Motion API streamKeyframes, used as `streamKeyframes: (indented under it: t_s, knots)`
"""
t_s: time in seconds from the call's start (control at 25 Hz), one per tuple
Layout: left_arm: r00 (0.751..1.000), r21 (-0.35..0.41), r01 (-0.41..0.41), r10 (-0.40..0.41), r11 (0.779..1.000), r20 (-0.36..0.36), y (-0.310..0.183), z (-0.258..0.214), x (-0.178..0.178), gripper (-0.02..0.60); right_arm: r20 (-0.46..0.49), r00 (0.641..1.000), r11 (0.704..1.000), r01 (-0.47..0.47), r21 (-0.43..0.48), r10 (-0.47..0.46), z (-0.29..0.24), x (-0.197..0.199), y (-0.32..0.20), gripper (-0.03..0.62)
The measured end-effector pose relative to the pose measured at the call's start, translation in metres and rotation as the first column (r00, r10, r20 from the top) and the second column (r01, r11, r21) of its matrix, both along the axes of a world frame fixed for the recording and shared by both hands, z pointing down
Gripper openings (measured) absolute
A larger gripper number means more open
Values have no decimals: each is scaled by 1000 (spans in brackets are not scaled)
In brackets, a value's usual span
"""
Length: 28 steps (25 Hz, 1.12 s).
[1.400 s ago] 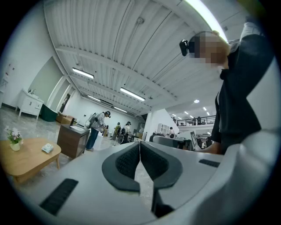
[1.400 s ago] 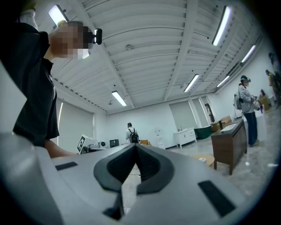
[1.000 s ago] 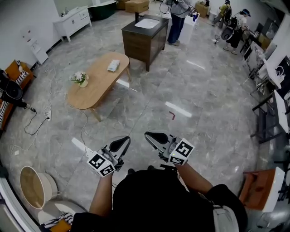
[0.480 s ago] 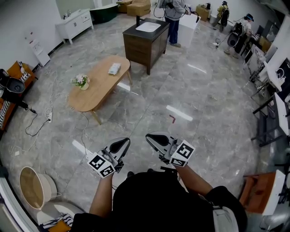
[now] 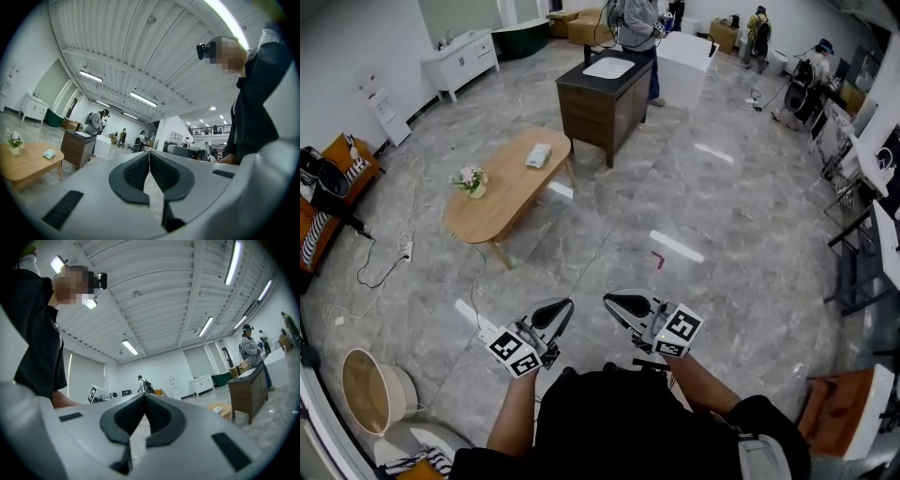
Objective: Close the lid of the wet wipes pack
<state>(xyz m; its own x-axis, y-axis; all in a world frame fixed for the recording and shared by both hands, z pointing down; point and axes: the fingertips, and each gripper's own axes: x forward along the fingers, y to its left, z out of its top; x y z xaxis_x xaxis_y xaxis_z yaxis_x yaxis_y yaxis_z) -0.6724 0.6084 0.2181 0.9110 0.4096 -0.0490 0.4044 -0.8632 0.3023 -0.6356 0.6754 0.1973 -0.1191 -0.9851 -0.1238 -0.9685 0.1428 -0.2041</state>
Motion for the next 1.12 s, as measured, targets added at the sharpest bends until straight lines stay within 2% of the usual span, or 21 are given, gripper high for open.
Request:
streamKeyframes:
  t_s: [0.24, 0.52, 0.84, 1.12]
  knots:
    - [1000, 25, -23, 23, 999, 8, 16, 9, 9, 17, 33, 999, 1000, -9, -15, 10, 12, 15, 14, 11]
    - [1000, 3, -17, 17, 1000, 20, -1, 15, 18, 17, 38, 999, 999, -28, -35, 29, 21, 30, 1, 11]
    - [1000, -64, 11, -9, 998, 24, -60, 33, 54, 17, 33, 999, 994, -29, -109, 33, 34, 64, -48, 11]
    - [999, -95, 33, -32, 995, 8, -143, 43, 119, 17, 23, 999, 988, -34, -150, 38, 38, 131, -128, 11]
